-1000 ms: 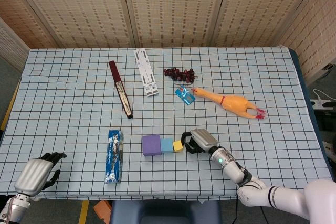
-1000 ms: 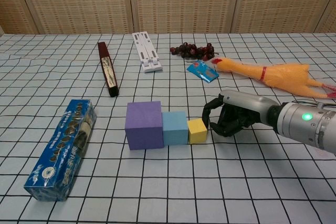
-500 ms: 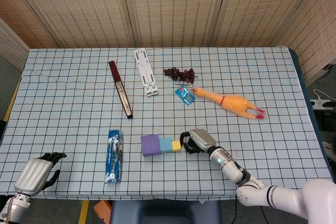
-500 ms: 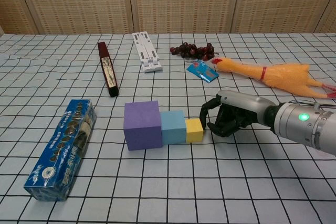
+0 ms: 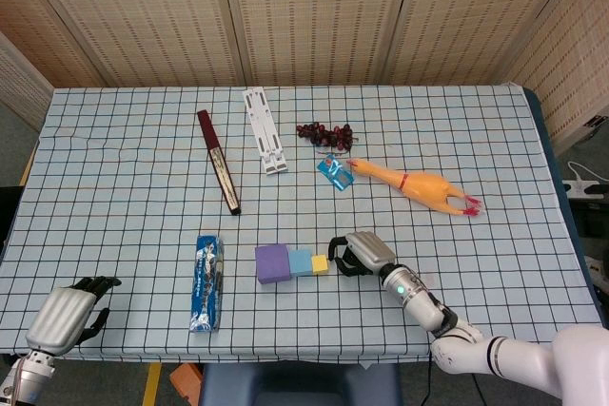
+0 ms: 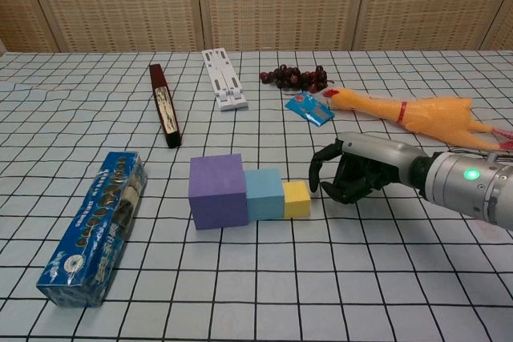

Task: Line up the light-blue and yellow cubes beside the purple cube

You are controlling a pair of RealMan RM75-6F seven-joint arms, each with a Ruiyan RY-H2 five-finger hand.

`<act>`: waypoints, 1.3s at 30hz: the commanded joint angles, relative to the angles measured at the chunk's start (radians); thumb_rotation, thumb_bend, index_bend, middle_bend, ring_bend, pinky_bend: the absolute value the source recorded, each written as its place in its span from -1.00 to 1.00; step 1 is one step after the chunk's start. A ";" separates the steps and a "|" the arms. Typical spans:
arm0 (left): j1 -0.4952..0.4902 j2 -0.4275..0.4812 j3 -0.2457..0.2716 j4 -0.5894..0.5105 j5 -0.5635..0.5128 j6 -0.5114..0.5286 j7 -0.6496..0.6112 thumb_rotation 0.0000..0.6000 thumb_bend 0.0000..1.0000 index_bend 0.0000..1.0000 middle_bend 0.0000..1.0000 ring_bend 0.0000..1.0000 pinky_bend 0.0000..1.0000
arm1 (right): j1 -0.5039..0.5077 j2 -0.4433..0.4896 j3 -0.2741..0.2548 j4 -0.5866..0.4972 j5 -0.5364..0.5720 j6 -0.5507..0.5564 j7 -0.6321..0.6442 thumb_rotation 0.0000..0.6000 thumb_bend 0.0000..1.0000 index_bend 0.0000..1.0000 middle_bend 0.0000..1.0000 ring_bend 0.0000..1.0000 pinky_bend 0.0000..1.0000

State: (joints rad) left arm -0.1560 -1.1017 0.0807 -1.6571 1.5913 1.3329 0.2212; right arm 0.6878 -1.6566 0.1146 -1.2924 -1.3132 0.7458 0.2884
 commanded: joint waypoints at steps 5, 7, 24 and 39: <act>-0.001 0.000 0.000 0.001 -0.001 -0.003 0.002 1.00 -0.06 -0.40 -0.31 -0.28 0.31 | -0.007 -0.002 -0.002 0.003 -0.003 0.017 -0.009 1.00 -0.01 -0.03 0.99 0.84 1.00; -0.001 0.000 0.000 0.001 0.000 -0.003 0.001 1.00 -0.06 -0.40 -0.32 -0.28 0.31 | -0.007 0.000 -0.005 -0.001 -0.004 0.012 -0.006 1.00 -0.02 -0.02 0.99 0.84 1.00; 0.000 0.001 0.000 0.000 0.001 0.000 -0.003 1.00 -0.06 -0.40 -0.32 -0.28 0.31 | 0.008 -0.015 -0.009 0.019 -0.021 -0.019 0.053 1.00 -0.01 0.01 0.99 0.84 1.00; 0.000 0.003 0.001 0.002 0.003 0.000 -0.007 1.00 -0.06 -0.40 -0.31 -0.28 0.31 | 0.001 0.021 -0.034 0.005 -0.056 0.000 0.048 1.00 -0.01 -0.01 0.99 0.84 1.00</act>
State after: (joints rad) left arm -0.1565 -1.0990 0.0819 -1.6548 1.5946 1.3330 0.2144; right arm 0.6934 -1.6482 0.0865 -1.2790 -1.3663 0.7390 0.3509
